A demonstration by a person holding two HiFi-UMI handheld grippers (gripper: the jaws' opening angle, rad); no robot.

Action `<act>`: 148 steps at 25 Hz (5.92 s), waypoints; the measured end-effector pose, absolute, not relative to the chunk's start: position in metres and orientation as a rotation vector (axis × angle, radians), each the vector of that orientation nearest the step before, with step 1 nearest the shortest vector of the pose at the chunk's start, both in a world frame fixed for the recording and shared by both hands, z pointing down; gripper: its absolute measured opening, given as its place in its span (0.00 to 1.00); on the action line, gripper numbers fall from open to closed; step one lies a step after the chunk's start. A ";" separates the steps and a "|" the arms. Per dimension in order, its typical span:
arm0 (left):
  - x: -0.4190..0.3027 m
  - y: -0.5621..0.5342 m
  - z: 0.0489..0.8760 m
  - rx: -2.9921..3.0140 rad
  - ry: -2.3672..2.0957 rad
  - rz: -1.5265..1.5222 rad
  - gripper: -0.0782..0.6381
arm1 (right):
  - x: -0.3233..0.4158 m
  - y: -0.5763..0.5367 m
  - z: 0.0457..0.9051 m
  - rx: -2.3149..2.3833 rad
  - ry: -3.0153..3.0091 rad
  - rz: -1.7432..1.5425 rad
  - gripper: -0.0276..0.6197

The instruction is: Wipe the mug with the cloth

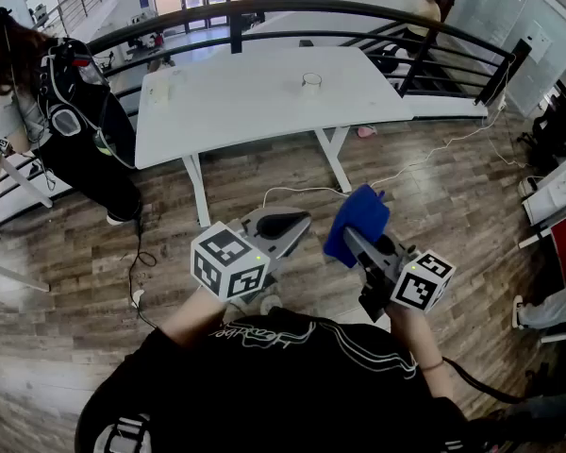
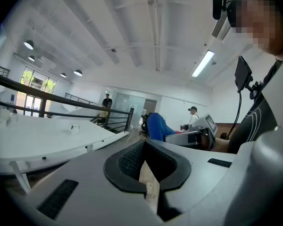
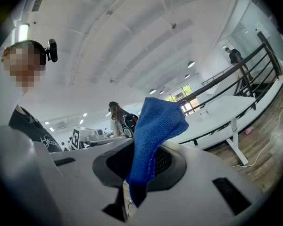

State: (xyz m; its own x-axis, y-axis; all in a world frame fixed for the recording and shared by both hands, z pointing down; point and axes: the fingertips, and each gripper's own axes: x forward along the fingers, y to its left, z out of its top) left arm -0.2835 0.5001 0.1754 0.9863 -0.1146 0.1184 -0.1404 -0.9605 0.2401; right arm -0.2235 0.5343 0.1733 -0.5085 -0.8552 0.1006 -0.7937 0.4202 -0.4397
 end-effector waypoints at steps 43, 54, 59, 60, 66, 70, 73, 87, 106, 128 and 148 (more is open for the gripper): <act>-0.112 0.306 0.235 2.796 -0.414 0.277 0.12 | -0.028 0.333 0.244 -1.262 2.422 -0.864 0.12; 0.064 0.092 0.275 2.687 -0.523 0.252 0.12 | 0.146 0.093 0.294 -1.173 2.432 -0.993 0.12; 0.057 0.056 0.307 2.626 -0.643 0.342 0.12 | 0.135 0.044 0.320 -1.108 2.425 -1.094 0.12; 0.050 0.049 0.313 2.621 -0.677 0.357 0.12 | 0.131 0.038 0.325 -1.094 2.421 -1.107 0.12; 0.020 0.017 0.336 2.581 -0.791 0.387 0.12 | 0.111 0.011 0.348 -1.079 2.415 -1.188 0.12; 0.010 -0.007 0.355 2.585 -0.793 0.429 0.12 | 0.102 -0.010 0.356 -1.087 2.411 -1.211 0.12; 0.011 -0.029 0.377 2.585 -0.772 0.510 0.12 | 0.101 -0.027 0.365 -1.108 2.401 -1.242 0.12; 0.017 -0.082 0.438 2.515 -0.701 0.593 0.23 | 0.089 -0.070 0.401 -1.142 2.296 -1.330 0.12; 0.022 -0.091 0.442 2.537 -0.612 0.570 0.21 | 0.075 -0.094 0.410 -1.104 2.153 -1.351 0.12; 0.037 -0.087 0.441 2.548 -0.583 0.520 0.21 | 0.082 -0.103 0.450 -1.209 2.210 -1.564 0.12; 0.022 -0.090 0.441 2.571 -0.598 0.574 0.21 | 0.083 -0.102 0.449 -1.272 2.307 -1.619 0.12</act>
State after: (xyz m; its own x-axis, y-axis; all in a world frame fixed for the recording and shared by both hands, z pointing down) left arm 0.0217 -0.0902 0.4408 0.8206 -0.3107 0.4797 -0.4919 -0.8113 0.3160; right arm 0.0832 -0.1018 0.4486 -0.6604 -0.6392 0.3940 -0.5879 0.1138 -0.8009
